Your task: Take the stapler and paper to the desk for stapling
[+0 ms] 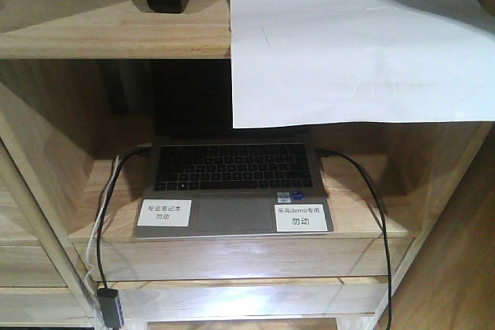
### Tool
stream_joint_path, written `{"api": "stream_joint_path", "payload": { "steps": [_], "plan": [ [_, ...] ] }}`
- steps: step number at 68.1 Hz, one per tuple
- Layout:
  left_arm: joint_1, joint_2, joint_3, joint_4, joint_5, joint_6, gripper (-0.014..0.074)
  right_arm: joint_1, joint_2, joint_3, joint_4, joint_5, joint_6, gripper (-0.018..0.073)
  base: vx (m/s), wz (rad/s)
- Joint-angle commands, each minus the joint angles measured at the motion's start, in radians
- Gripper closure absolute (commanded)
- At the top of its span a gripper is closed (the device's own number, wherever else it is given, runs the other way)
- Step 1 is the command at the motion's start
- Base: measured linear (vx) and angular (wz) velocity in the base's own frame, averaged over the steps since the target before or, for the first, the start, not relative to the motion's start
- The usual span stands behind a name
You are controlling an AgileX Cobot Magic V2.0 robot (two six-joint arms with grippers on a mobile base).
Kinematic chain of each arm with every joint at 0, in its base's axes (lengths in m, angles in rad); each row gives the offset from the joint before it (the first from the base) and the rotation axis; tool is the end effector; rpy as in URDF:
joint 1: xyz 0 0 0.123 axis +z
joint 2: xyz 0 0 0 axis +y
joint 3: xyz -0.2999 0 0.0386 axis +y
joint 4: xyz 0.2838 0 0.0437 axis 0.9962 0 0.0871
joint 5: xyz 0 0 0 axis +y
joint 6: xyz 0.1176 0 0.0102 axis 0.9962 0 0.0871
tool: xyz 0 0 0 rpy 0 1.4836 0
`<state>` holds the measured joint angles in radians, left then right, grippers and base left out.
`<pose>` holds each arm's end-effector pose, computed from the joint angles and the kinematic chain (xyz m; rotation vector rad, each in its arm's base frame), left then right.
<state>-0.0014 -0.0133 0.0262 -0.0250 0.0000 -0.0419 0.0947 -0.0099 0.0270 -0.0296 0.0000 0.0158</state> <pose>0.1017 -0.0001 0.2063 -0.0490 1.4959 -0.0550 0.1015 0.0096 0.2057 -0.0814 1.4988 0.0651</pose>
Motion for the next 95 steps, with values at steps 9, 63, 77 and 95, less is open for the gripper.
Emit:
{"api": "stream_joint_path", "payload": {
  "steps": [9, 63, 77, 95],
  "plan": [
    [-0.003, -0.014, 0.015, -0.006, -0.067, -0.007, 0.0603, -0.009, -0.009, 0.024, -0.003, -0.078, -0.010, 0.0568, 0.00, 0.00],
    [-0.003, -0.014, 0.015, -0.006, -0.067, -0.007, 0.0603, -0.009, -0.009, 0.024, -0.003, -0.078, -0.010, 0.0568, 0.00, 0.00],
    [-0.003, -0.014, 0.013, -0.006, -0.104, -0.007, 0.0603, -0.009, -0.009, 0.024, -0.003, -0.078, -0.010, 0.0568, 0.00, 0.00],
    [-0.003, -0.013, -0.019, -0.003, -0.199, 0.006, 0.0603, -0.009, -0.010, 0.024, -0.003, -0.078, -0.010, 0.0568, 0.00, 0.00]
  ]
}}
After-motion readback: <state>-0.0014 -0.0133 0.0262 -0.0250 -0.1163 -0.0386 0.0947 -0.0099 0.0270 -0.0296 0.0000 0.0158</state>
